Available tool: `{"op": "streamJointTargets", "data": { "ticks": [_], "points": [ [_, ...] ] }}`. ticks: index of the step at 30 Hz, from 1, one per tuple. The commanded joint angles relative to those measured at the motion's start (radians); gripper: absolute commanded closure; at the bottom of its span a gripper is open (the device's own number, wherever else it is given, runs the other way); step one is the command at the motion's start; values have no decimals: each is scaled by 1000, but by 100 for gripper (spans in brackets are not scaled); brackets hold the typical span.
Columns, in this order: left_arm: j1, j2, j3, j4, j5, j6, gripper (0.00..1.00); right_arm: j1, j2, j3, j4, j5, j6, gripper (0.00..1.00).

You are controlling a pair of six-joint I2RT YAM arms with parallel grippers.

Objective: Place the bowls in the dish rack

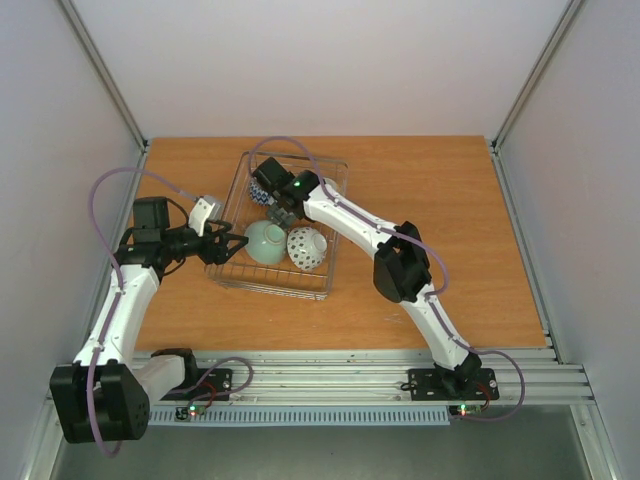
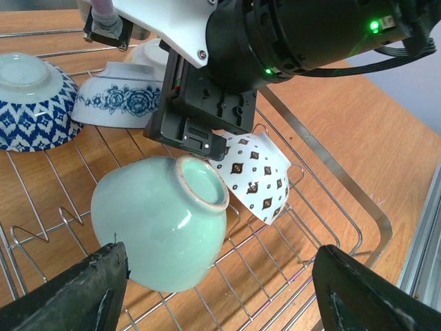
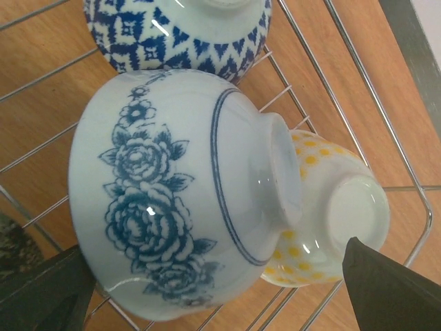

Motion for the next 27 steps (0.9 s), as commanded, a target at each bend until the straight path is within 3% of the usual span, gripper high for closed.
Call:
{"op": "streamJointTargets", "data": {
  "ticks": [1,27],
  "points": [
    [6,-22,-14,43,0,3,26,8,-74,-35,15,-23,17,1],
    [6,-28,-14,39,5,7,26,8,-108,-108,51,-54,36,1]
  ]
}}
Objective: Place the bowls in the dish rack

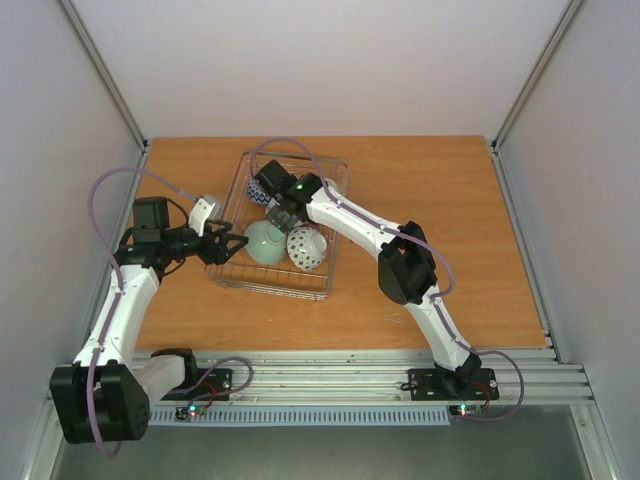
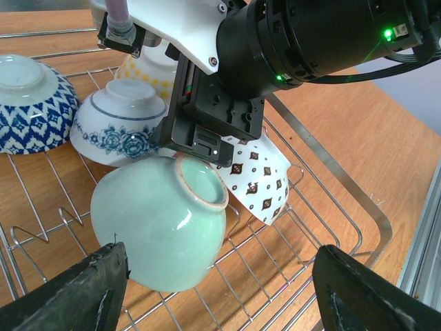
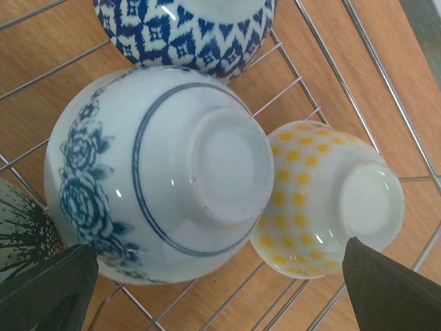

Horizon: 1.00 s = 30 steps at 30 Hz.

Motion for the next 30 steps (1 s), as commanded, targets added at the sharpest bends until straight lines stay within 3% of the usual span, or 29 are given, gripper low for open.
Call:
{"op": "streamJointTargets", "data": {
  "ticks": [1,15,23,30],
  "points": [
    [6,-26,-14,39,5,8,26,4,-49,-9,3,-39,18,1],
    [6,-28,-14,34,9,12,26,-18,-107,-55,53,-63,76,1],
    [6,-31,-16,51,-17,-5,26,-68,-228,-167,120,-103,147,1],
    [10,-36,-23,100,-127,-58,25,-96,-378,-357,221,-85,216,1]
  ]
}}
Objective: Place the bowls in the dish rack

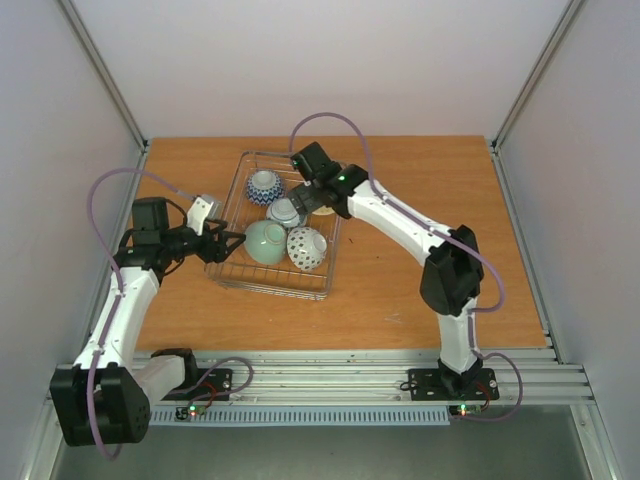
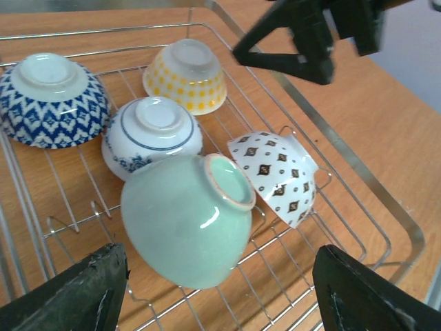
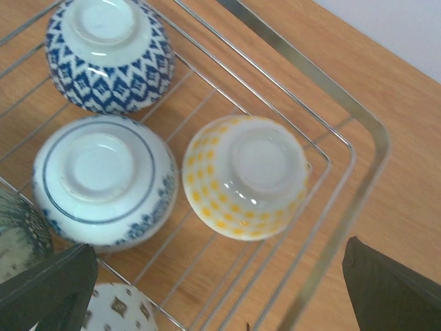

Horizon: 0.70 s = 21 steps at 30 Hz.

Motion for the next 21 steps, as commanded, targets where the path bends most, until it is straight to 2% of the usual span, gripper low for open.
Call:
{"op": "streamJointTargets", "data": {
  "ticks": [1,7,16,17,21],
  "points": [
    [10,-23,-11,77,-79,-41,26,-13,-119,-128,95,17,73,1],
    [14,-25,-19,118,-203,-85,25,-17,-284,-361,170,43,139,1],
    [22,-20,-45,185,-271,-120,24,-18,-572,-730,289,21,221,1],
    [23,-17,-51,201,-295,-130,22,-18,-636,-813,299,26,245,1],
    [23,-13,-69,239,-304,-146,20,-19,-711,-906,305,39,280,1]
  ]
}}
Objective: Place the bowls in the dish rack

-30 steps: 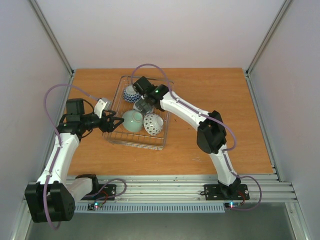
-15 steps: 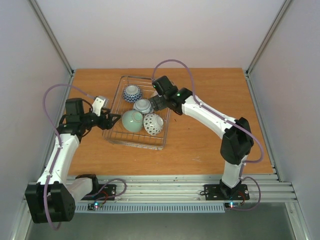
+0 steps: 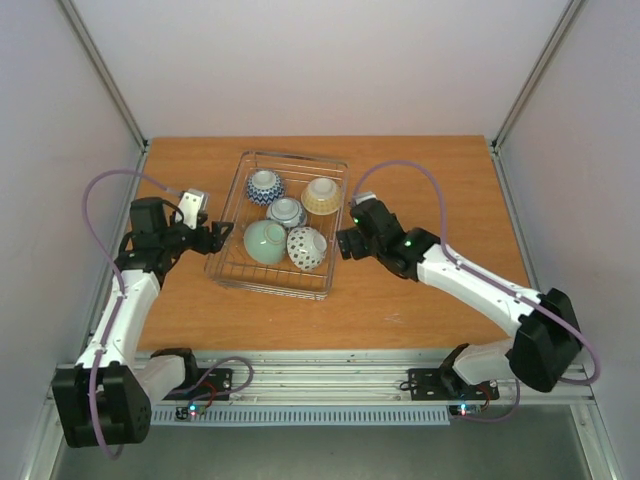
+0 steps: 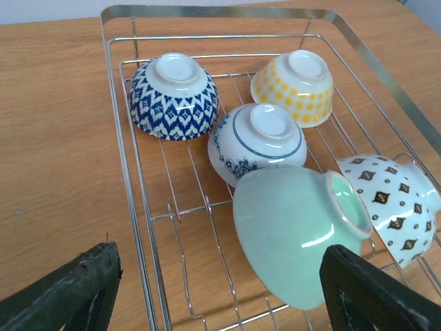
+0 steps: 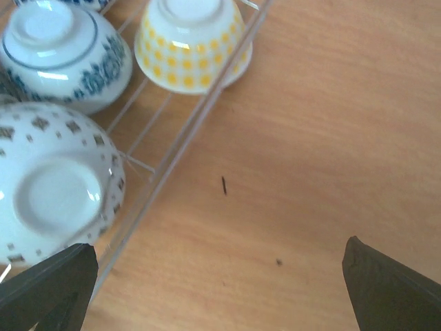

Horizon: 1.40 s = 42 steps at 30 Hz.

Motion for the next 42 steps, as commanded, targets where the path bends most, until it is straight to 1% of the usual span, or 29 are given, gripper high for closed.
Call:
{"op": "streamJointTargets", "data": {
  "ticks": [1,7,10,13,15,16,20,27,34,40,42],
  "points": [
    [5,-2,-30,108,-36,-32,18,-2,-83,-90,40,16,73,1],
    [7,29,-46,146,-54,-71,13,-4,-67,-128,18,16,136,1],
    [8,27,-73,197,-69,-88,11,-4,-66,-145,14,36,149,1],
    [9,-5,-112,265,-122,-101,8,-4,-78,-162,11,61,150,1],
    [9,-20,-118,282,-164,-110,6,-4,-83,-165,8,70,150,1],
    [9,-18,-113,278,-191,-114,5,-5,-84,-164,7,72,150,1],
    [13,-14,-111,291,-393,-124,1,-5,-83,-164,2,82,157,1],
    [32,13,-99,299,-609,-141,1,-5,-83,-165,-10,87,164,1],
    [35,177,3,137,-610,-115,1,-4,-127,-160,-42,58,194,1],
    [35,262,34,96,-571,-113,1,-4,-248,-168,-88,26,214,1],
    [35,284,46,76,-517,-116,1,-3,-284,-168,-103,13,215,1]
  ]
}}
